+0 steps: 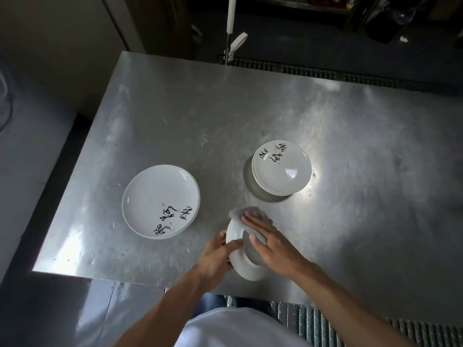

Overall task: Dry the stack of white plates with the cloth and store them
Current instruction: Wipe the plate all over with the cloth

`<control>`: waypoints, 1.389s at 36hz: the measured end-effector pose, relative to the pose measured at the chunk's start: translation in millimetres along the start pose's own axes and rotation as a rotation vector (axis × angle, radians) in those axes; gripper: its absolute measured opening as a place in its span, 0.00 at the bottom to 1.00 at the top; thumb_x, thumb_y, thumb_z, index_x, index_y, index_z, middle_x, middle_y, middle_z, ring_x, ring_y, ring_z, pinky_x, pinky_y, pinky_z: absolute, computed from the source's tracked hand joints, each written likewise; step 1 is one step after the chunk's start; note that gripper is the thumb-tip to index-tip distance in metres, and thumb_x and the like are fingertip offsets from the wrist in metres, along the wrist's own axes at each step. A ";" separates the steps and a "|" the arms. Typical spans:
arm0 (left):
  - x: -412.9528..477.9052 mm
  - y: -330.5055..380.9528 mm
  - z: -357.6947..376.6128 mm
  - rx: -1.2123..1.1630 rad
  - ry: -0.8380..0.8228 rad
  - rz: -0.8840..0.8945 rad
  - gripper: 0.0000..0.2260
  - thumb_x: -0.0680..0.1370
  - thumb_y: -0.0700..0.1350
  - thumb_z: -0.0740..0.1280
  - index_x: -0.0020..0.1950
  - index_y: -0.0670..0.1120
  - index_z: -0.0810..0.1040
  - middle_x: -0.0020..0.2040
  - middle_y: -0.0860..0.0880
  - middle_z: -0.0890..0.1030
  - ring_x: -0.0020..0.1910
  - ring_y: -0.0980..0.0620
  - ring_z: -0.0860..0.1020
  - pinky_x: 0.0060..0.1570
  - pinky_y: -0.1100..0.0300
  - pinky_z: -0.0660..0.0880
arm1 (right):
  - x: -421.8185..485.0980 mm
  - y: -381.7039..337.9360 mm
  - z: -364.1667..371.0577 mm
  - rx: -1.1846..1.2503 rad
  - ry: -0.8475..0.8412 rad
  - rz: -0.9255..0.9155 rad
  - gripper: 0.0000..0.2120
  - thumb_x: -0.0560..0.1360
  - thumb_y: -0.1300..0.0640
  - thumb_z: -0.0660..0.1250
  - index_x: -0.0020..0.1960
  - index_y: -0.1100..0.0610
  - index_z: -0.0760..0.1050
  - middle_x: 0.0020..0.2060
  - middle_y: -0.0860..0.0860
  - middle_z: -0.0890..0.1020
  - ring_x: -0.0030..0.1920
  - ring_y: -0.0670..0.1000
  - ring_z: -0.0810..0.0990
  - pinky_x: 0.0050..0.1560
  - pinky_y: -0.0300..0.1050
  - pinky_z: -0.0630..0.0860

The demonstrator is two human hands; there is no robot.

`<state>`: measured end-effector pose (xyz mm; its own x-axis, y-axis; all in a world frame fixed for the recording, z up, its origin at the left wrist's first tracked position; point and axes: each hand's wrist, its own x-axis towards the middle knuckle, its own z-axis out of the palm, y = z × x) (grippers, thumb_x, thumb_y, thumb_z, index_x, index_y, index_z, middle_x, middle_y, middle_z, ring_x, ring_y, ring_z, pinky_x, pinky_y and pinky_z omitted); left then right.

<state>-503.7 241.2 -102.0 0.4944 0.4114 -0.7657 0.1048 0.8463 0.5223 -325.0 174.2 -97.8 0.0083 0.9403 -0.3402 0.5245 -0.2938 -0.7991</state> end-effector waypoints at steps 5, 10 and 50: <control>-0.5 -2.3 -3.2 0.051 -0.015 -0.001 0.19 0.78 0.32 0.69 0.68 0.42 0.75 0.61 0.39 0.83 0.55 0.41 0.83 0.49 0.47 0.82 | 3.4 11.4 7.6 -0.218 -0.047 -0.108 0.23 0.85 0.49 0.56 0.79 0.52 0.64 0.79 0.43 0.58 0.80 0.43 0.51 0.80 0.44 0.53; -0.5 2.5 -4.9 0.073 -0.024 -0.031 0.22 0.75 0.33 0.72 0.68 0.42 0.74 0.60 0.40 0.83 0.54 0.42 0.83 0.51 0.46 0.81 | 7.9 5.0 12.2 -0.296 -0.002 -0.129 0.24 0.85 0.47 0.54 0.79 0.53 0.64 0.79 0.45 0.58 0.80 0.48 0.55 0.80 0.50 0.51; -6.5 21.5 -15.0 0.152 -0.167 -0.065 0.19 0.76 0.35 0.72 0.66 0.42 0.78 0.58 0.39 0.84 0.56 0.40 0.83 0.64 0.36 0.76 | 19.1 3.3 1.2 -0.294 -0.041 -0.102 0.24 0.85 0.50 0.56 0.80 0.54 0.61 0.80 0.47 0.57 0.80 0.46 0.53 0.80 0.49 0.51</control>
<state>-517.6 261.8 -91.4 0.6174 0.2854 -0.7330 0.2632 0.8032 0.5344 -324.2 190.9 -107.6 -0.0886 0.9528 -0.2903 0.7449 -0.1301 -0.6544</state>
